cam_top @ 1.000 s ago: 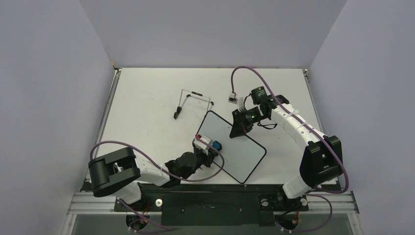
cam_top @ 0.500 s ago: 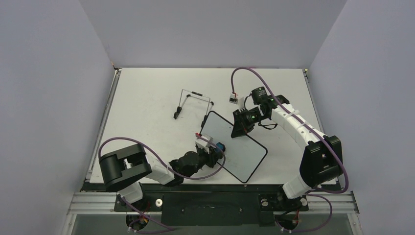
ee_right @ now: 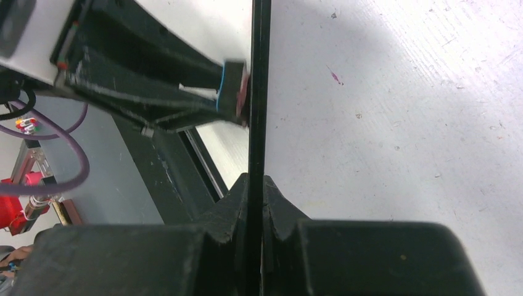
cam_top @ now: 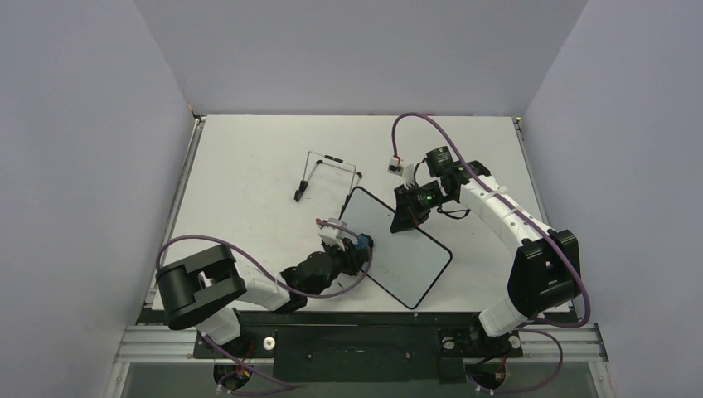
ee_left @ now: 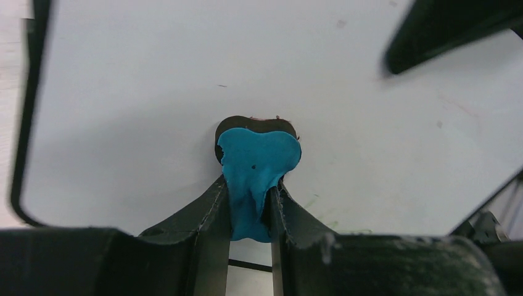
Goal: Erase the whiteboard
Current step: Erase the whiteboard at the whiteboard stand.
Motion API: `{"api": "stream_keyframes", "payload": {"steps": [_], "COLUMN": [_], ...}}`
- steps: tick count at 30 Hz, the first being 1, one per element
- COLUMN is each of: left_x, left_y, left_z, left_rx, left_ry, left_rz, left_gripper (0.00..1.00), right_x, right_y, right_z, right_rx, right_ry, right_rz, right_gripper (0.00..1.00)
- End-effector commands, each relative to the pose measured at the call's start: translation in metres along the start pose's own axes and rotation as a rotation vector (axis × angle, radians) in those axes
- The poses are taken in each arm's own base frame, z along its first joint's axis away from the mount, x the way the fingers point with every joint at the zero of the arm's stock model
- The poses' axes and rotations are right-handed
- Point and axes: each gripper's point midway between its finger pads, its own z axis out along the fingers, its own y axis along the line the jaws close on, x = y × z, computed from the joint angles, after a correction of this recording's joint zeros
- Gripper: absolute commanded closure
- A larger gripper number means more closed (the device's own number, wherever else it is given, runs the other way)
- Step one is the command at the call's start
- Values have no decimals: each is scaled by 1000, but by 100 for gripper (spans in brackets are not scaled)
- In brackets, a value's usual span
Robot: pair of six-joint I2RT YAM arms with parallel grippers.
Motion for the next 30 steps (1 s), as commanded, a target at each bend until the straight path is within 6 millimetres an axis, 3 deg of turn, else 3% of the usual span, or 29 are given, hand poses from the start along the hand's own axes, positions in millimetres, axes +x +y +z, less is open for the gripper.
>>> {"api": "stream_keyframes", "payload": {"steps": [1,5,17,19,25,30], "left_x": [-10,-7,2,1,1,-4], "left_y": [53,46,-49,-56,-37,5], "left_z": [-7,-4,7,8,9,-5], "left_rx": [-247,-215,-113,-128,-281,-395], "left_ry": [-16,-8,-84,-96,-123,-169], "left_rz": [3,-4,-151,-168,-190,-186], "left_gripper": [100,100,100,100,100,100], "right_x": [-16,-16,-17,-17,-17,-16], "right_y": [34,34,35,35,36,37], "right_z": [-9,-10,-10,-10,-12,-12], "right_rx": [-114,-113,-116,-116,-115,-115], "right_ry": [-73,-74,-76,-77,-81,-82], "right_rz": [-56,-55,-56,-57,-61,-63], "right_gripper": [100,100,100,100,100,100]}}
